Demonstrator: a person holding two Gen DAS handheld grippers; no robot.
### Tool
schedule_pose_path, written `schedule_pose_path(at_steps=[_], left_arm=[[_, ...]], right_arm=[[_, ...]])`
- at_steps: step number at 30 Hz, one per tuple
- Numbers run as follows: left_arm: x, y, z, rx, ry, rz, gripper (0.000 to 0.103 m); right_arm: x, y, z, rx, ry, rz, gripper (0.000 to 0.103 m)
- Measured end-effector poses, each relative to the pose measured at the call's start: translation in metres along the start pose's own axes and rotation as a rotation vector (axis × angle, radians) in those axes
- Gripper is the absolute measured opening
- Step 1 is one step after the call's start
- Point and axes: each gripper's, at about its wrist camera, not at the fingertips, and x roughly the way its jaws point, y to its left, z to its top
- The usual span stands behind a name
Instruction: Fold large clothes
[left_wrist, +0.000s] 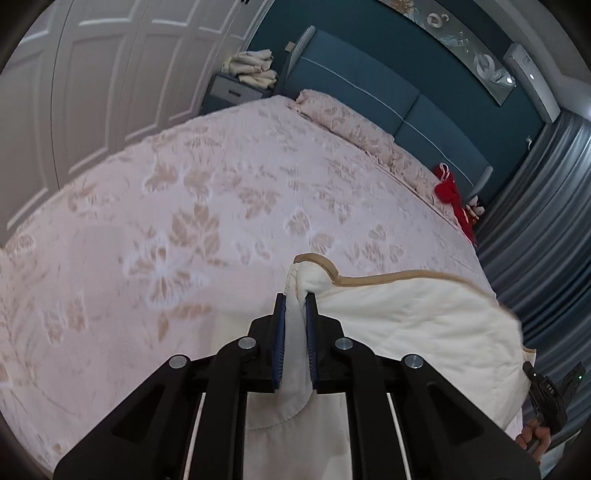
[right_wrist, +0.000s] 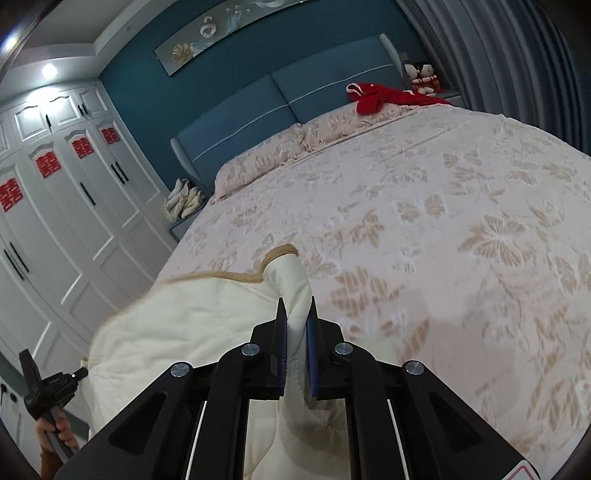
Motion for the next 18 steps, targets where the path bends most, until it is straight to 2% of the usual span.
schedule_pose_path(at_steps=[3,5,8,13,18], left_arm=[[0.040,-0.005,-0.002,0.048,0.060,0.093,0.010],[0.066,-0.002,-0.013,0.068,0.112,0.145,0.010],[0.105,0.008,-0.033,0.095,0.179,0.232,0.010],[0.124,0.024,-0.052,0.096,0.198,0.264,0.012],[0.138,0.026,-0.066,0.138,0.192,0.290,0.015]], right_arm=[[0.035,-0.007,-0.003,0.008,0.061,-0.054,0.008],[0.068,-0.017,-0.015,0.013,0.134,-0.114,0.008],[0.095,-0.027,-0.032,0.012,0.189,-0.177,0.008],[0.120,-0.045,-0.056,0.025,0.249,-0.220,0.008],[0.133,-0.053,-0.074,0.018,0.260,-0.242,0.009]])
